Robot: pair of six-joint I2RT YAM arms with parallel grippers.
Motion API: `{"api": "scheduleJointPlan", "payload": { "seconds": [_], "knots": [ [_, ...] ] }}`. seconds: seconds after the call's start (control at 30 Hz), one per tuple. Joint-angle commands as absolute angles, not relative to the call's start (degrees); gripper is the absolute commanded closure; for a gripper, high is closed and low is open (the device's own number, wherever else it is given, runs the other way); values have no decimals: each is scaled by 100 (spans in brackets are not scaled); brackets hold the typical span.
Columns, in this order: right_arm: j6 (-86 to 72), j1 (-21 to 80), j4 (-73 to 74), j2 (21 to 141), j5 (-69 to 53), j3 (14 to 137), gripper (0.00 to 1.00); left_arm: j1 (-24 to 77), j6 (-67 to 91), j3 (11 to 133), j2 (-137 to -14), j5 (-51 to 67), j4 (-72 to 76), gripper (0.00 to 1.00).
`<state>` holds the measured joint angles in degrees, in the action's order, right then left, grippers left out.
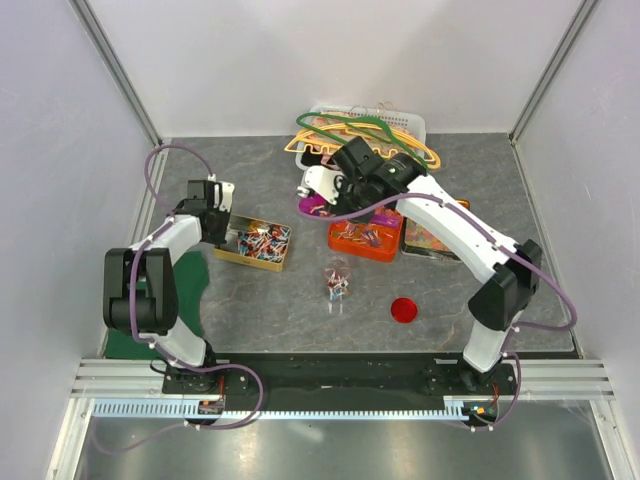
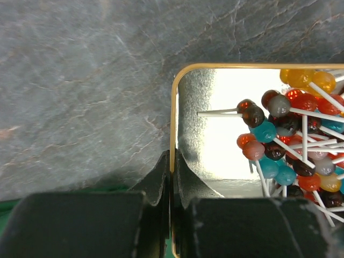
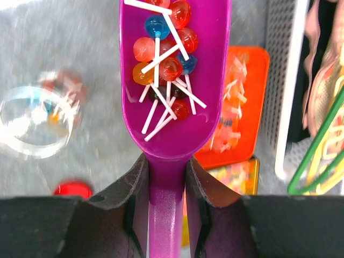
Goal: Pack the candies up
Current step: Place the fake candies in the packing bottle.
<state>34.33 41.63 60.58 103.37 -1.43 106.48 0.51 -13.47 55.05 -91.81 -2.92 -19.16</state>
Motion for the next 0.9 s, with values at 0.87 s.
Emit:
{"api": "scheduleJointPlan", "payload": {
  "seconds": [0.87],
  "knots": [
    [4825,4368,8341,8912,465,9642,100,-246,-976,5827,-9650,185,-1767,98]
  ]
}}
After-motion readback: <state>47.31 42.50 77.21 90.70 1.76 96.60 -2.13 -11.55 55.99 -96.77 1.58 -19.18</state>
